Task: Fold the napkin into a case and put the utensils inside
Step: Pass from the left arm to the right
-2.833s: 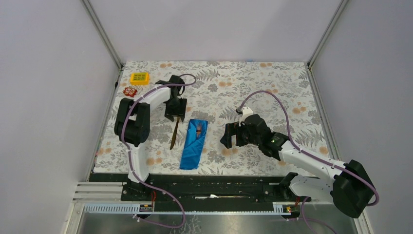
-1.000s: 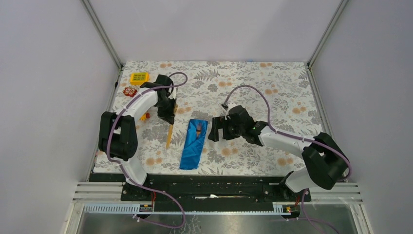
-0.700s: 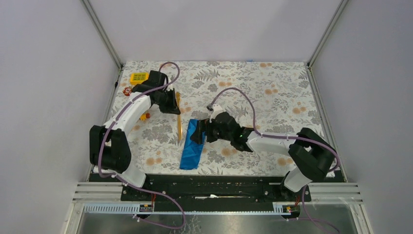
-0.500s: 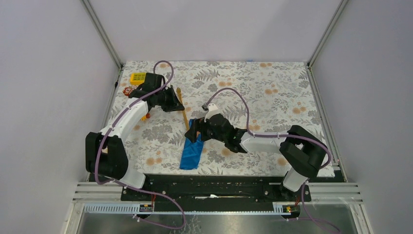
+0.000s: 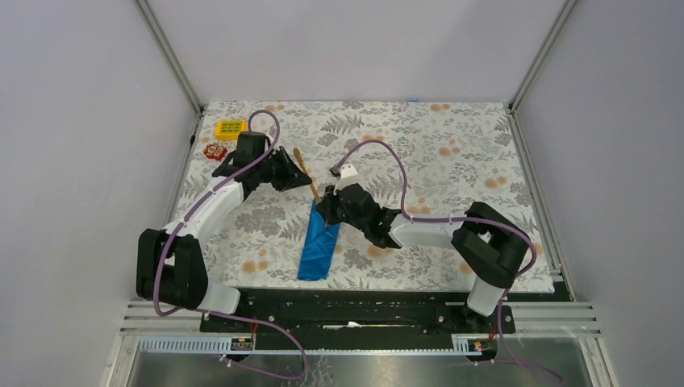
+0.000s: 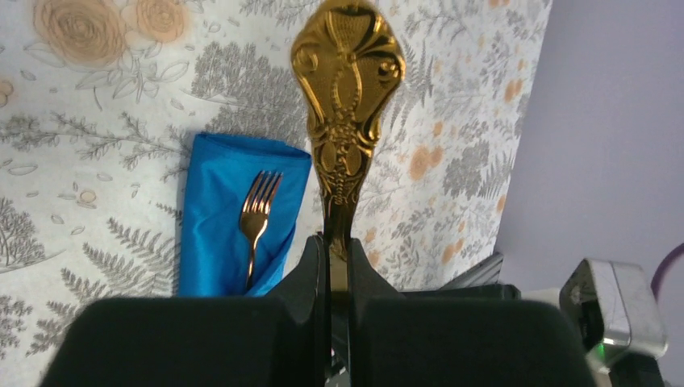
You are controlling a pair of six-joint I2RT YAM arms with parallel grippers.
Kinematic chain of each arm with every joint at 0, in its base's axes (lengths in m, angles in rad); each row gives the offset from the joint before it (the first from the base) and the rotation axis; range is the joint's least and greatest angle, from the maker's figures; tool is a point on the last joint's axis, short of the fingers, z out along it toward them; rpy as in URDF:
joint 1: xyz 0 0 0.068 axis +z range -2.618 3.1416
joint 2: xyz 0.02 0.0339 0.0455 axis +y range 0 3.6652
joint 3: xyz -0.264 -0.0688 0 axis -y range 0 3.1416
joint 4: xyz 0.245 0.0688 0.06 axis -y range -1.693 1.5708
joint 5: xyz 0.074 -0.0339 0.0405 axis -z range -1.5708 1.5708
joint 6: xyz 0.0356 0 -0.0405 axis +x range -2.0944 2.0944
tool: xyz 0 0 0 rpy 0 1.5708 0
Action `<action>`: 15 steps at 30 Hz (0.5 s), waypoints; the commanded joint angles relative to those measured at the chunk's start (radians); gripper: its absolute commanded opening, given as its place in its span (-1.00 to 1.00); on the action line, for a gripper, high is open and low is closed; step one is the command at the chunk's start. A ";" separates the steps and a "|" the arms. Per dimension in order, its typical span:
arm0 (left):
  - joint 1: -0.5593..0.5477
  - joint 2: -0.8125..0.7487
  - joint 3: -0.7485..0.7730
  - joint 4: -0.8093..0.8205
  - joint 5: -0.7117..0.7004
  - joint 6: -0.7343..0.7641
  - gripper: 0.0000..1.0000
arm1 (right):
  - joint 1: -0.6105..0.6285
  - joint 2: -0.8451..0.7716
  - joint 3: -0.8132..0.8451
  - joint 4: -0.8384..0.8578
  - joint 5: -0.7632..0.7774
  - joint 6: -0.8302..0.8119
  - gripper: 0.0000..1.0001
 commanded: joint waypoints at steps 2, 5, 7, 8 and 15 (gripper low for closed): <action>0.006 -0.069 -0.011 0.084 0.049 -0.010 -0.94 | 0.004 -0.057 0.046 -0.052 -0.012 -0.069 -1.00; 0.006 -0.112 -0.015 0.042 0.054 0.092 -0.19 | -0.035 -0.171 0.026 -0.192 -0.112 -0.103 -1.00; 0.006 -0.167 -0.041 0.037 0.064 0.163 0.08 | -0.101 -0.237 0.035 -0.306 -0.306 -0.125 -1.00; 0.005 -0.193 -0.058 0.041 0.075 0.197 0.28 | -0.133 -0.262 0.046 -0.379 -0.410 -0.140 -1.00; -0.182 -0.389 -0.144 0.087 0.040 0.499 0.37 | -0.278 -0.257 0.229 -1.053 -0.830 -0.316 -1.00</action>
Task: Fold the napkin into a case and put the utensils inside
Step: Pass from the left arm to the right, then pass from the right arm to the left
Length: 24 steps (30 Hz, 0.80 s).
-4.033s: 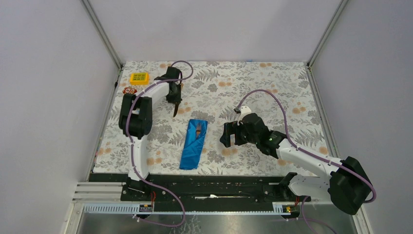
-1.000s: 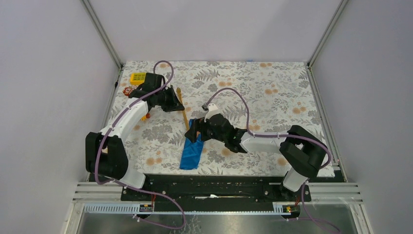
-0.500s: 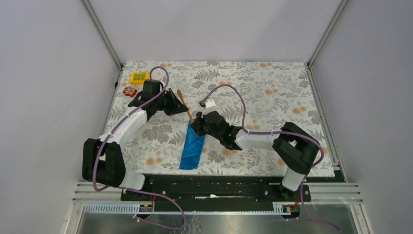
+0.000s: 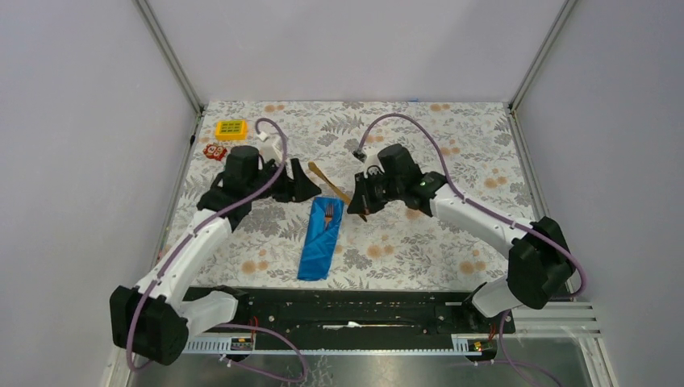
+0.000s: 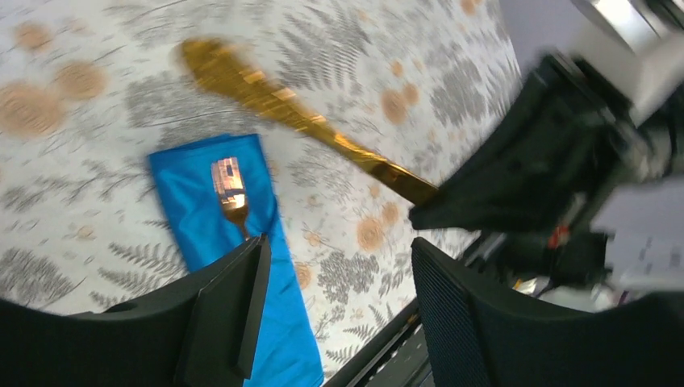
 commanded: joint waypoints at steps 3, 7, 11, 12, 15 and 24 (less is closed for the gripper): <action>-0.283 -0.213 -0.088 0.084 -0.055 0.432 0.38 | -0.038 -0.029 0.083 -0.509 -0.386 -0.140 -1.00; -0.444 -0.294 -0.101 -0.009 -0.007 0.709 0.42 | -0.038 -0.076 0.034 -0.519 -0.507 -0.145 -1.00; -0.620 -0.278 -0.039 -0.117 -0.127 0.868 0.38 | -0.038 -0.083 0.025 -0.534 -0.557 -0.152 -1.00; -0.668 -0.263 -0.024 -0.133 -0.175 0.888 0.36 | -0.037 -0.079 0.024 -0.533 -0.590 -0.154 -1.00; -0.784 -0.195 0.024 -0.190 -0.303 0.946 0.36 | -0.038 -0.072 0.028 -0.534 -0.612 -0.156 -1.00; -0.904 -0.145 0.012 -0.127 -0.557 1.031 0.30 | -0.037 -0.072 0.030 -0.558 -0.611 -0.182 -1.00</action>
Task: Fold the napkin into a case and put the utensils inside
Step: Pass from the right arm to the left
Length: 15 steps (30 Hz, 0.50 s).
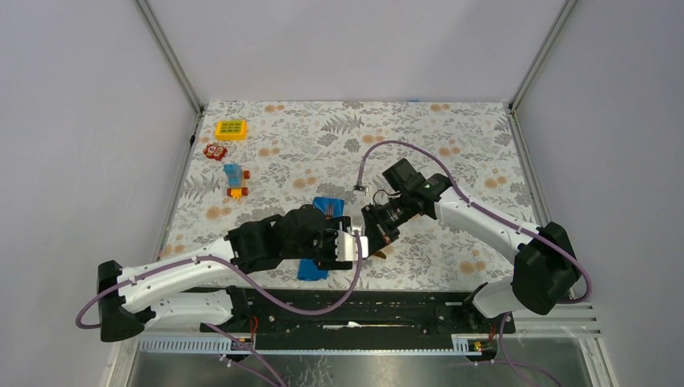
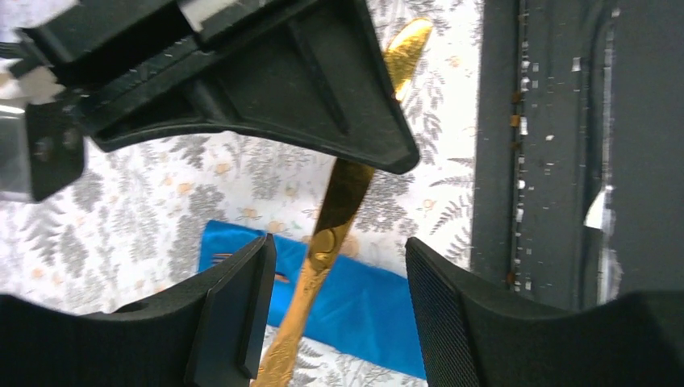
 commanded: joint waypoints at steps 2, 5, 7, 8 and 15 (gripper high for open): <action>-0.044 -0.033 -0.016 0.101 -0.181 0.084 0.29 | 0.000 -0.034 0.011 -0.010 -0.066 -0.025 -1.00; -0.055 -0.018 -0.019 0.110 -0.156 0.093 0.25 | -0.001 -0.041 0.009 0.011 -0.078 -0.010 -1.00; -0.059 0.000 -0.015 0.105 -0.136 0.096 0.21 | 0.000 -0.042 0.007 0.026 -0.087 0.001 -1.00; -0.060 0.006 -0.014 0.107 -0.124 0.097 0.19 | -0.001 -0.044 0.009 0.031 -0.088 0.005 -1.00; -0.070 0.040 -0.004 0.108 -0.120 0.103 0.05 | -0.001 -0.043 0.003 0.051 -0.108 0.016 -1.00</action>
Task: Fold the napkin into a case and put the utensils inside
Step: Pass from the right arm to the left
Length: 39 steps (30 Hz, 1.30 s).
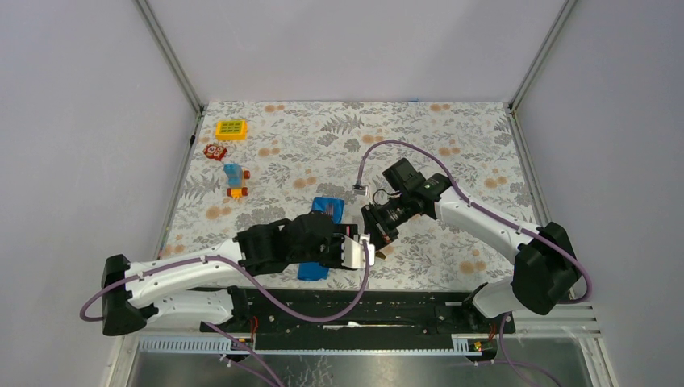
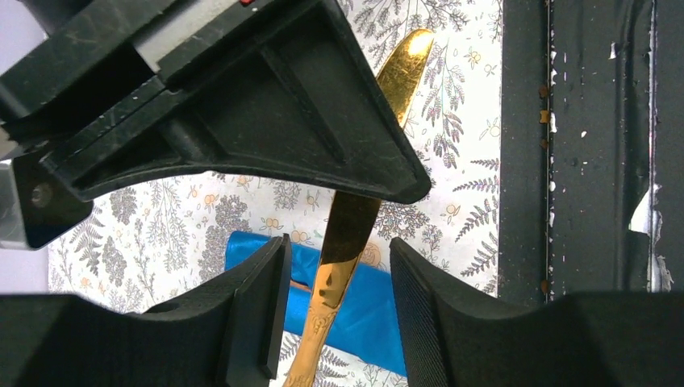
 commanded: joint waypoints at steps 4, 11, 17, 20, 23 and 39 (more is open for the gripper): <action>-0.016 0.019 0.010 0.046 -0.008 0.031 -0.01 | -0.001 -0.049 -0.007 0.058 -0.073 0.023 -1.00; -0.029 0.032 0.021 0.045 -0.013 0.043 -0.20 | -0.001 -0.042 -0.013 0.060 -0.084 0.022 -1.00; -0.040 0.032 0.022 0.044 -0.037 0.049 -0.24 | -0.001 -0.040 -0.021 0.067 -0.091 0.026 -1.00; -0.047 0.033 0.025 0.045 -0.047 0.049 -0.31 | -0.001 -0.036 -0.021 0.069 -0.094 0.029 -1.00; -0.052 0.028 0.025 0.044 -0.055 0.037 -0.41 | -0.001 -0.036 -0.020 0.079 -0.091 0.040 -1.00; 0.011 -0.029 -0.103 0.145 -0.161 -0.143 -1.00 | -0.419 -0.274 -0.020 0.233 0.283 0.281 0.92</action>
